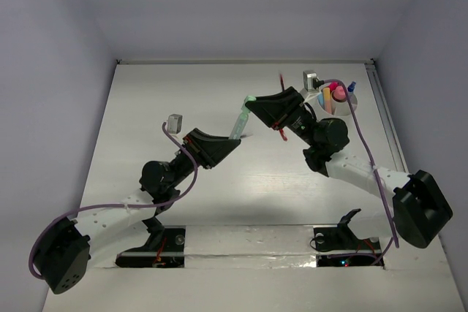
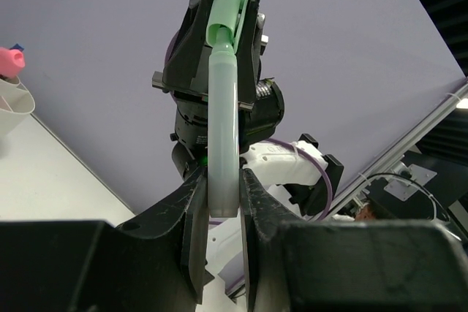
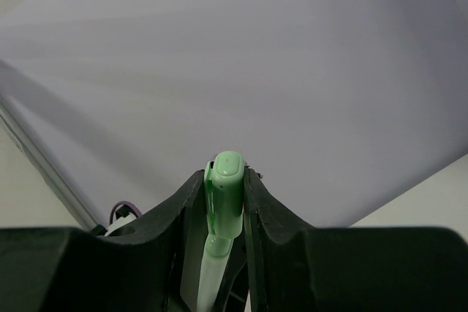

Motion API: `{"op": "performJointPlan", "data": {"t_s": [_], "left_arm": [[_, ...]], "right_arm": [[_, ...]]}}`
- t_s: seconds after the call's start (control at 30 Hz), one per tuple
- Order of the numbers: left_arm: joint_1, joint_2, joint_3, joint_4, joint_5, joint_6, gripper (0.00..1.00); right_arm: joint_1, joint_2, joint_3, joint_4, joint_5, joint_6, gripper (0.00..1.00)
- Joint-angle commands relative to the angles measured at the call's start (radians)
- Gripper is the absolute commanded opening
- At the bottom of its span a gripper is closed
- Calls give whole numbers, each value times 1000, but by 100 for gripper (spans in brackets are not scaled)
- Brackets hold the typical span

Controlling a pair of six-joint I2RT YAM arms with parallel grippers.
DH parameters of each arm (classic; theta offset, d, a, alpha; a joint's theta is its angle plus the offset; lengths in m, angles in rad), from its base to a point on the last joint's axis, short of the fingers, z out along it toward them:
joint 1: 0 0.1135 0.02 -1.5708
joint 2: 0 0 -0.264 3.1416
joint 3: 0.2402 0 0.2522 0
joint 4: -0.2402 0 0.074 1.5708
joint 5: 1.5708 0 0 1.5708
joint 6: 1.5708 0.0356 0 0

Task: Sort the stationery into containers
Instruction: Close the pen cap on the pen.

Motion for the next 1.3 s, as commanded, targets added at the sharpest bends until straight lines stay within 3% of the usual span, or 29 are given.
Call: {"op": "performJointPlan", "data": {"t_s": [0.0,0.3,0.53,1.0,1.27], "left_arm": [[9,-33,21,115,9,28,0],[9,-54,51,23,-18,119,0],[9,-79,90,-72,-26,239,0],[9,-27,146,-8,23,248,0],[9,-48,179,-42,16,274,0]], "right_arm": [[11,-5,18,59,-5,0,0],[20,-26,-19,52,-42,63,0],[29,-62,-15,-84,-77,89,0],[48,21,2,-18,-208,188,0],[66,-11,-7,-104,-217,140,0]]}}
